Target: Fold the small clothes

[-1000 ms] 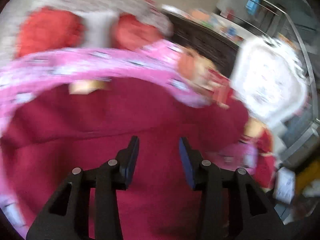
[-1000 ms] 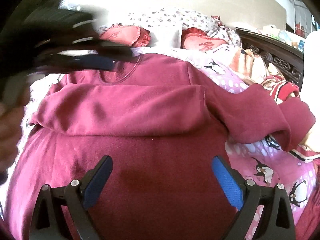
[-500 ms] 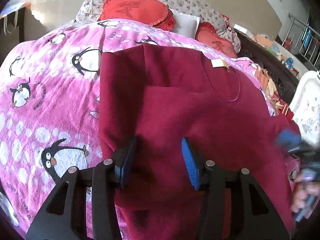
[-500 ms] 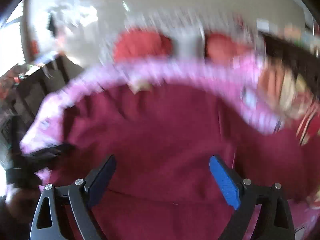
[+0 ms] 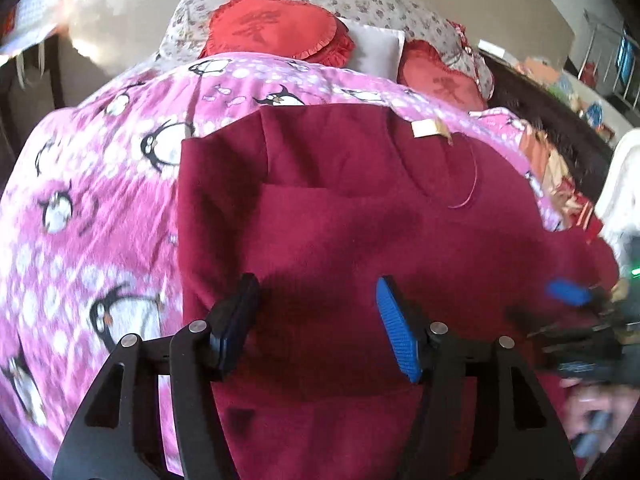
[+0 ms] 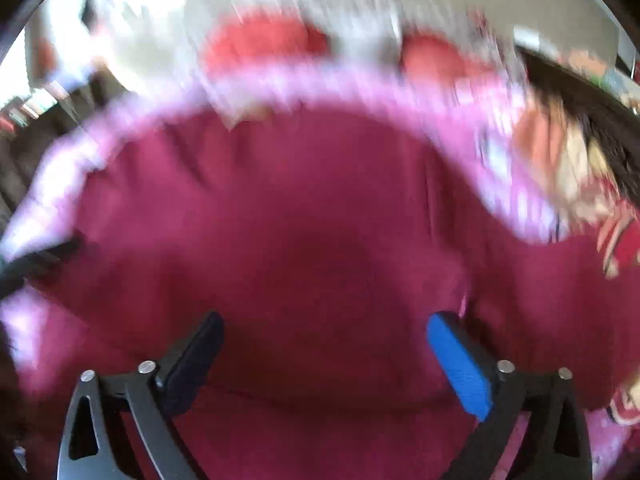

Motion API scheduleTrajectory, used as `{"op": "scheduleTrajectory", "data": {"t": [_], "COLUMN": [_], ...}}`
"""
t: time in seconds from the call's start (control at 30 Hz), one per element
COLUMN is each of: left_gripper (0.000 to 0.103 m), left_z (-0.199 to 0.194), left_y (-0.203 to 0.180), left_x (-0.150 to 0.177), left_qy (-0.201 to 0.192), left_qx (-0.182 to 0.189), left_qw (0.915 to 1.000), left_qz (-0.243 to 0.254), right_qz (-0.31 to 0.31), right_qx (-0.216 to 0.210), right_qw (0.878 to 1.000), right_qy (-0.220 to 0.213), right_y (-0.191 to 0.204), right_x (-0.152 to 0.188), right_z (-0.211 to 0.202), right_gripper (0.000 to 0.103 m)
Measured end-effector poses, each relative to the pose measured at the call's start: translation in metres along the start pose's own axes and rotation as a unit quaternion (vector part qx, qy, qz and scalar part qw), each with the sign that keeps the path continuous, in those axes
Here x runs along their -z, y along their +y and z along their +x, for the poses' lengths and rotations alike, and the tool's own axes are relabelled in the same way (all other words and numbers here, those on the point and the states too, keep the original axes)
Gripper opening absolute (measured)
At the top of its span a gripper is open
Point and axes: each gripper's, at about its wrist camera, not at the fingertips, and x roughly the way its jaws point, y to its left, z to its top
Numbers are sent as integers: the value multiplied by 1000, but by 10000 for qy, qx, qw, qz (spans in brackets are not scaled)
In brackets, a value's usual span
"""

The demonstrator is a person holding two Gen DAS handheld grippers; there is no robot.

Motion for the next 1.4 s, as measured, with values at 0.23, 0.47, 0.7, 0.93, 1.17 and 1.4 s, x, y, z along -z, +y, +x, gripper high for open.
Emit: {"op": "scheduleTrajectory", "data": {"t": [0.23, 0.47, 0.7, 0.93, 1.17, 1.4], "left_gripper": [65, 68, 68, 68, 68, 68], "left_z": [-5, 1, 7, 8, 7, 5], "left_y": [-16, -21, -20, -18, -16, -14], "left_x": [39, 41, 33, 32, 32, 33], "left_qy": [-89, -25, -31, -39, -59, -91], "left_qx": [-27, -130, -138, -120, -93, -40], "left_qw": [9998, 9997, 9997, 9998, 9999, 9999], "left_qz": [179, 206, 175, 146, 96, 33], "right_qz": [173, 2700, 4454, 4495, 3903, 2788], "right_qx": [84, 743, -513, -813, -750, -942], "right_qw": [9968, 9529, 8898, 8877, 9087, 9339], "right_qy": [-771, -1162, -851, -575, -1277, -2030], "right_y": [-49, -290, -404, -412, -388, -307], "right_x": [-11, 28, 73, 70, 53, 1], "right_z": [-66, -147, -129, -89, -128, -191], "right_gripper": [87, 87, 81, 42, 8, 8]}}
